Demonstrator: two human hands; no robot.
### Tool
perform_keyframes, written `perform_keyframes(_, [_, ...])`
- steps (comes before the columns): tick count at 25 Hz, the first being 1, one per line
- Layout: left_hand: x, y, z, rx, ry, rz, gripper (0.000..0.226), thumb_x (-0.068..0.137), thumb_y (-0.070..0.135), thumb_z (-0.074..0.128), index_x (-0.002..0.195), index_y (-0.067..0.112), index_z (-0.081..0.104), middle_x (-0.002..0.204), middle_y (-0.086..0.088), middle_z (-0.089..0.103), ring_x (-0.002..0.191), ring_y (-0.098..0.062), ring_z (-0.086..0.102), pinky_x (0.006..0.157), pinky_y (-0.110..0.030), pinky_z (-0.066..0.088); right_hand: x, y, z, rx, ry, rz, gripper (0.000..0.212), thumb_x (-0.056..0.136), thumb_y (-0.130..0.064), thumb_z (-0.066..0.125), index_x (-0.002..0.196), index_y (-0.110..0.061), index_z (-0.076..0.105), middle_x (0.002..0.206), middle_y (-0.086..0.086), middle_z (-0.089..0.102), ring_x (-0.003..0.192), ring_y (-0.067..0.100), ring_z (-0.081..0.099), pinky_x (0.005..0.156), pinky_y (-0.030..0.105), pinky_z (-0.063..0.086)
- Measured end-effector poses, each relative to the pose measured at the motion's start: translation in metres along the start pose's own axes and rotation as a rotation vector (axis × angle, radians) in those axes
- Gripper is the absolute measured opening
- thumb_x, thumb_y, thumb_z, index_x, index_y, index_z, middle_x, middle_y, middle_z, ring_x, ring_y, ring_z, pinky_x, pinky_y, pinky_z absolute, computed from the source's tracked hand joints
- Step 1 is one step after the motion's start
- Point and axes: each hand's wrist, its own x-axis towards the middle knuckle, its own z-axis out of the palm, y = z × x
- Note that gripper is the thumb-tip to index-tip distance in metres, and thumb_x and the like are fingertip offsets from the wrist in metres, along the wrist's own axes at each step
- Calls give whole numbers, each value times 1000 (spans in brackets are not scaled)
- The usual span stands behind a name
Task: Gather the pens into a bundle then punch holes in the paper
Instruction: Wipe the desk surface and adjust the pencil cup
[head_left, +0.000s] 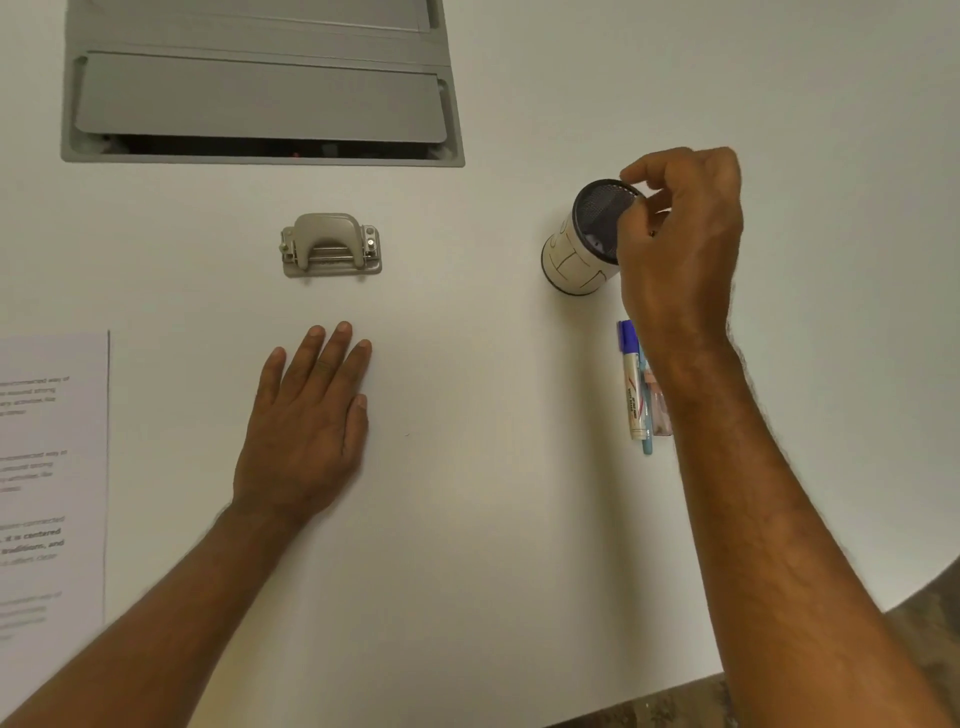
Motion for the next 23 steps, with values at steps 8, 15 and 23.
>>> perform_keyframes(8, [0, 4, -10, -3, -51, -24, 57, 107, 32, 29, 162, 19, 32, 172, -3, 24, 160, -24, 18, 129, -51, 15, -167, -13, 34, 185, -273, 33, 42, 96, -1, 56, 136, -11, 61, 138, 4, 53, 130, 15, 52, 107, 38, 50])
perform_keyframes(15, [0, 2, -7, -4, -69, -19, 58, 108, 34, 26, 164, 20, 26, 173, -2, 19, 161, -23, 13, 130, -51, 12, -271, -7, 62, -368, -588, -36, 72, 108, -51, 33, 165, -11, 15, 174, 13, 4, 161, 34, 1, 130, 54, 9])
perform_keyframes(23, [0, 1, -5, -3, -62, -24, 57, 108, 35, 26, 164, 21, 25, 173, -1, 18, 161, -22, 12, 131, -50, 11, -263, -18, 82, -135, -467, 22, 60, 105, -51, 46, 156, -19, 42, 168, 7, 29, 156, 27, 23, 126, 50, 19])
